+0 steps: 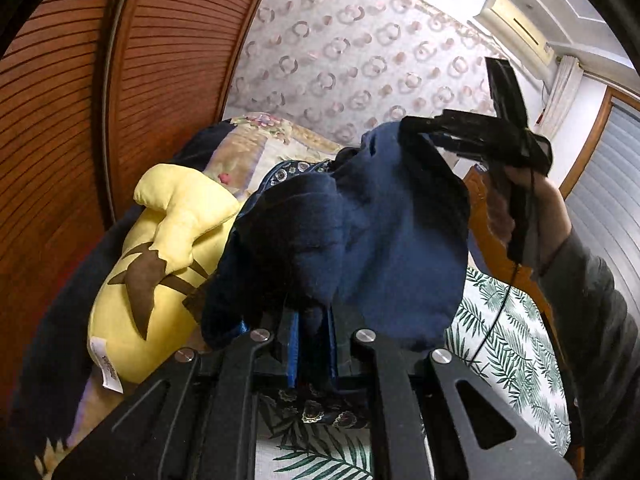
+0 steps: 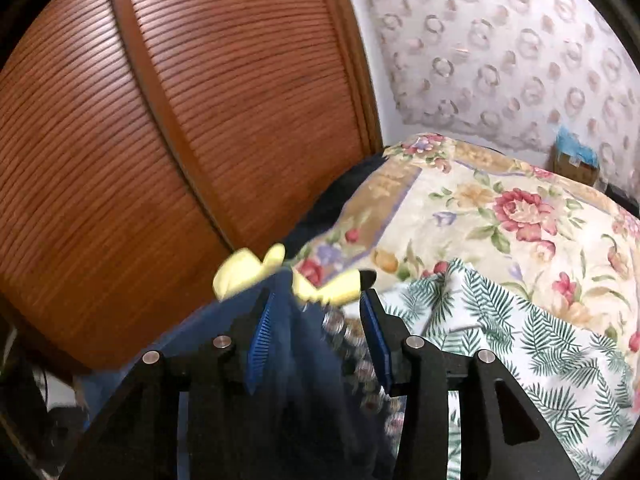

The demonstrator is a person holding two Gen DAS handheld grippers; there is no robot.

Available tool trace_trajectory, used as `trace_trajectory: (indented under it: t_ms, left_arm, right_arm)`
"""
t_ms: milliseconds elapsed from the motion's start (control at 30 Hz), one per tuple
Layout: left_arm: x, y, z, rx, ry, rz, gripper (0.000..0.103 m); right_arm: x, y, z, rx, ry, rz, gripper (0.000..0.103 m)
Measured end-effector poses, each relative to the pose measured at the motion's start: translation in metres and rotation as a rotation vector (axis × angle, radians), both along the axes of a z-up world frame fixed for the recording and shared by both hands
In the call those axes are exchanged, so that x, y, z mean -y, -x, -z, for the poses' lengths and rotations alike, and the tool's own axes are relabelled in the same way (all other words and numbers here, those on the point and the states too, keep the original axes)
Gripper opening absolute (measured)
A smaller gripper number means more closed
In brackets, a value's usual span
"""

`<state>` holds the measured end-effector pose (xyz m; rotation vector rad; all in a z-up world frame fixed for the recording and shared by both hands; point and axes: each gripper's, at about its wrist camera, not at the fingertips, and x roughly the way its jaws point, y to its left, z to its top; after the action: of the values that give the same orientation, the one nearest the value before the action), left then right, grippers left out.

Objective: Fold small clothes

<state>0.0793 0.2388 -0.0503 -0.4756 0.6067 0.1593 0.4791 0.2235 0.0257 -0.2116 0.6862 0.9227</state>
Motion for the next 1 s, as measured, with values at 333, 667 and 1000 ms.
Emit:
trace_trajectory:
  t_ms: [333,667,1000]
  left_arm:
    - [0.004,0.004,-0.003,0.003,-0.051,-0.006,0.016]
    - [0.006,0.007,-0.002,-0.007,-0.049,-0.008,0.015]
    - [0.022,0.017,-0.006,-0.019,-0.093,-0.016,0.014]
  right_arm:
    - [0.053,0.102,0.005,0.11,0.026,-0.03,0.045]
    - [0.067,0.108,0.027,0.013,0.041,-0.091,0.018]
    - [0.039,0.098,0.023,0.118,0.042,-0.114,0.013]
